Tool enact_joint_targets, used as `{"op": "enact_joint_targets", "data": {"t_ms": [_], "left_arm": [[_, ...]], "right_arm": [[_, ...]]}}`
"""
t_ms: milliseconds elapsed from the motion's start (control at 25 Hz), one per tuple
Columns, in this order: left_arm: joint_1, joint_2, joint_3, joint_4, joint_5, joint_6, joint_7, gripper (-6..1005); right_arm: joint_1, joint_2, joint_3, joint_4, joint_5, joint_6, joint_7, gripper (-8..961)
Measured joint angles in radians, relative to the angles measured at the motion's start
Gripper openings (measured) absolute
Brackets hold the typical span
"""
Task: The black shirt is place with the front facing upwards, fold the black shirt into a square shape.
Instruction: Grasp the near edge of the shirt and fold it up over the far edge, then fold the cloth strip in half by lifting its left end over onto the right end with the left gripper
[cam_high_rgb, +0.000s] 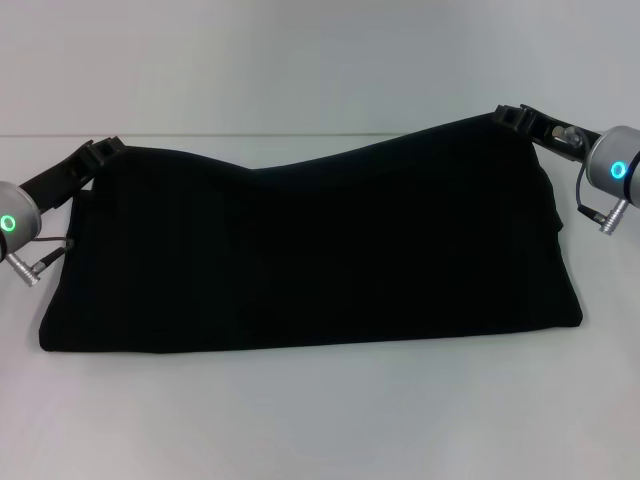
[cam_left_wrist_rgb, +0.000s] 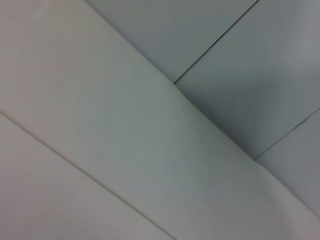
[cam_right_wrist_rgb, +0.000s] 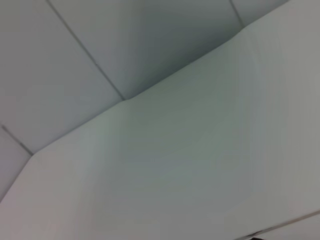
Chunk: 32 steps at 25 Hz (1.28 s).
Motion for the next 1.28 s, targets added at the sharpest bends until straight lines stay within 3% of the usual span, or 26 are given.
{"op": "enact_joint_targets", "data": {"t_ms": [240, 320, 560, 680, 840, 1000, 1080, 1280], "left_arm": [[0.003, 0.007, 0.000, -0.012, 0.000, -0.001, 0.000, 446], [0.006, 0.009, 0.000, -0.018, 0.000, -0.002, 0.001, 482], [0.025, 0.011, 0.000, -0.016, -0.001, 0.056, 0.001, 589], [0.054, 0.025, 0.000, -0.012, 0.002, 0.206, 0.001, 643], [0.129, 0.081, 0.032, -0.012, 0.003, 0.488, -0.024, 672], [0.215, 0.127, 0.052, -0.005, 0.004, 0.647, -0.098, 701], [0.243, 0.138, 0.063, 0.004, 0.004, 0.683, -0.128, 767], [0.329, 0.140, 0.118, 0.069, 0.004, 0.785, -0.232, 905]], "right_arm": [[-0.005, -0.004, -0.002, 0.012, 0.028, 0.018, -0.003, 403], [-0.007, -0.005, -0.003, 0.012, 0.028, 0.010, -0.006, 475], [-0.018, -0.007, -0.004, 0.006, 0.028, -0.026, -0.028, 579], [-0.051, -0.019, -0.004, -0.005, 0.028, -0.166, -0.076, 615], [-0.116, -0.037, -0.010, -0.010, 0.023, -0.456, -0.278, 618], [-0.192, -0.034, -0.091, -0.036, 0.020, -0.691, -0.494, 637], [-0.226, -0.025, -0.137, -0.049, 0.021, -0.758, -0.584, 646], [-0.280, -0.007, -0.187, -0.042, 0.013, -0.805, -0.726, 847]]}}
